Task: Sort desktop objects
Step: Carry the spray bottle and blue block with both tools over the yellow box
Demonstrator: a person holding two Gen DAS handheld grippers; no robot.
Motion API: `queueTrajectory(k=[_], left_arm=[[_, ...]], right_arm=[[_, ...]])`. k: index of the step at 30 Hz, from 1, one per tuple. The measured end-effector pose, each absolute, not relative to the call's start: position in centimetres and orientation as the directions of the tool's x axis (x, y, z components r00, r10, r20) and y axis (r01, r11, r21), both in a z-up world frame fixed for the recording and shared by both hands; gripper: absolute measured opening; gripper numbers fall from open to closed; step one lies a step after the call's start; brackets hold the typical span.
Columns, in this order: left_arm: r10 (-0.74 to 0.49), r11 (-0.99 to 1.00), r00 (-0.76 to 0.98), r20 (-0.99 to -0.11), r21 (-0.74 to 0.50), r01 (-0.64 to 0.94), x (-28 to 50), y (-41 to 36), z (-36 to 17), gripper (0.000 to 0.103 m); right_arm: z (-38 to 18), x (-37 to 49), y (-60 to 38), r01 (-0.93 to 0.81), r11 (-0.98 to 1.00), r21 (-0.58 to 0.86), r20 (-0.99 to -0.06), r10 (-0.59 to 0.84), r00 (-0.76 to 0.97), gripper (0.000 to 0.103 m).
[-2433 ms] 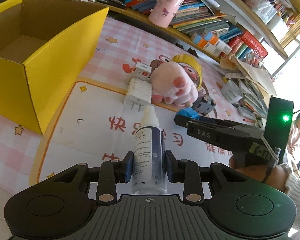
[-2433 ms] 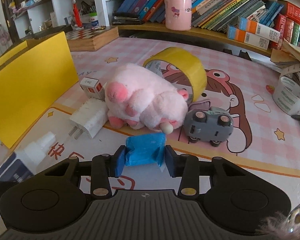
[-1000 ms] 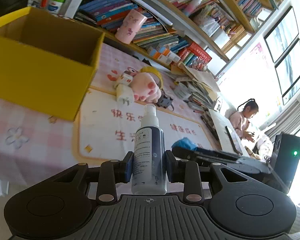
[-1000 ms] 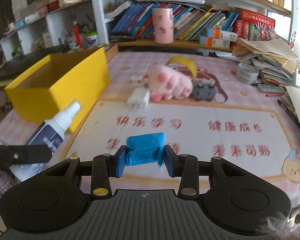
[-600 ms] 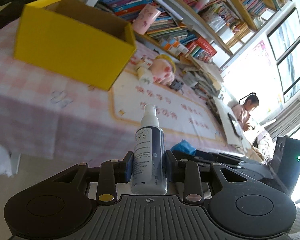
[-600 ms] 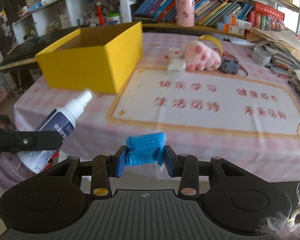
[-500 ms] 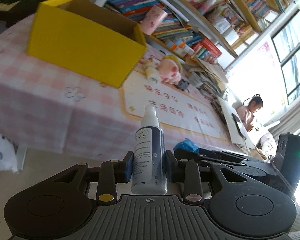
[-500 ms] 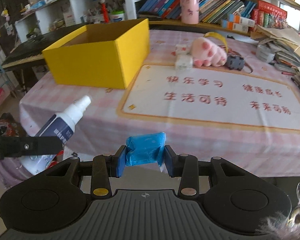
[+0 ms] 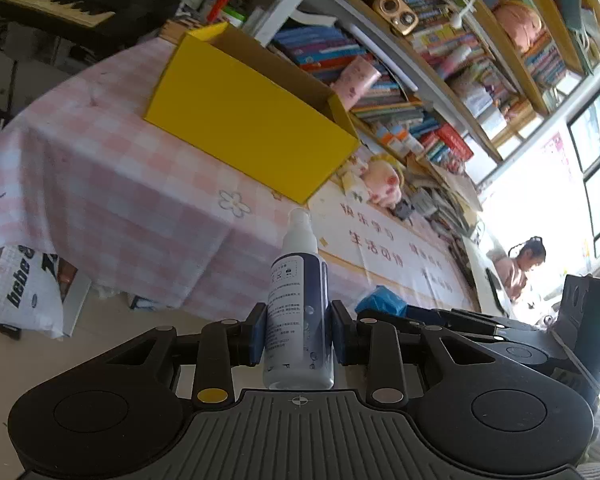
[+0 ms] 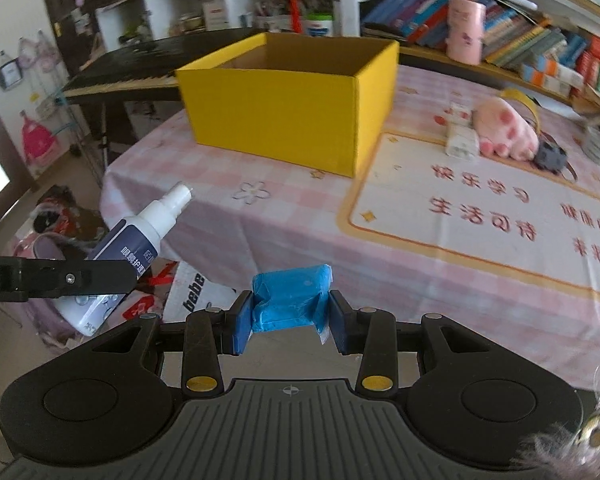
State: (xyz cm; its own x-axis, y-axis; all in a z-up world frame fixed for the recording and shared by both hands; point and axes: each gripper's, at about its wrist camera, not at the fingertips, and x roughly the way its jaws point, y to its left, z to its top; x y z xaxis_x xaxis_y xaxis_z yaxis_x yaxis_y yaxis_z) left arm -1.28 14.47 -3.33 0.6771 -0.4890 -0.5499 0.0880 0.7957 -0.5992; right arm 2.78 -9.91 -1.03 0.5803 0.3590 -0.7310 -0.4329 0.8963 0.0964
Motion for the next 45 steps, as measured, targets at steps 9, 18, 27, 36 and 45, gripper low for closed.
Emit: queueTrajectory(k=[9, 18, 27, 36, 45], left_arm=[[-0.463, 0.794, 0.712, -0.528, -0.604, 0.068, -1.2, 16.5, -2.9, 0.031], [-0.447, 0.786, 0.736, -0.508, -0.616, 0.051, -0.3, 17.7, -2.6, 0.031], [-0.436, 0.793, 0.753, -0.494, -0.606, 0.061, 1.7, 18.2, -1.6, 0.031], [-0.409, 0.797, 0.776, -0.481, -0.602, 0.048, 4.9, 18.5, -0.3, 0.031], [-0.367, 0.821, 0.819, -0.440, -0.568, 0.063, 10.9, 18.6, 2.4, 0.031]], right_arm=[[-0.5, 3.7, -7.7, -0.487, 0.870, 0.075, -0.724, 0.384, 0.574, 0.036], [-0.1, 4.8, -6.1, -0.528, 0.847, 0.059, -0.719, 0.403, 0.566, 0.036], [0.1, 6.2, -5.1, -0.549, 0.834, 0.064, -0.717, 0.421, 0.555, 0.036], [1.9, 8.6, -4.3, -0.592, 0.806, 0.010, -0.660, 0.450, 0.602, 0.036], [5.2, 15.2, -4.8, -0.601, 0.799, 0.008, -0.580, 0.494, 0.648, 0.036]])
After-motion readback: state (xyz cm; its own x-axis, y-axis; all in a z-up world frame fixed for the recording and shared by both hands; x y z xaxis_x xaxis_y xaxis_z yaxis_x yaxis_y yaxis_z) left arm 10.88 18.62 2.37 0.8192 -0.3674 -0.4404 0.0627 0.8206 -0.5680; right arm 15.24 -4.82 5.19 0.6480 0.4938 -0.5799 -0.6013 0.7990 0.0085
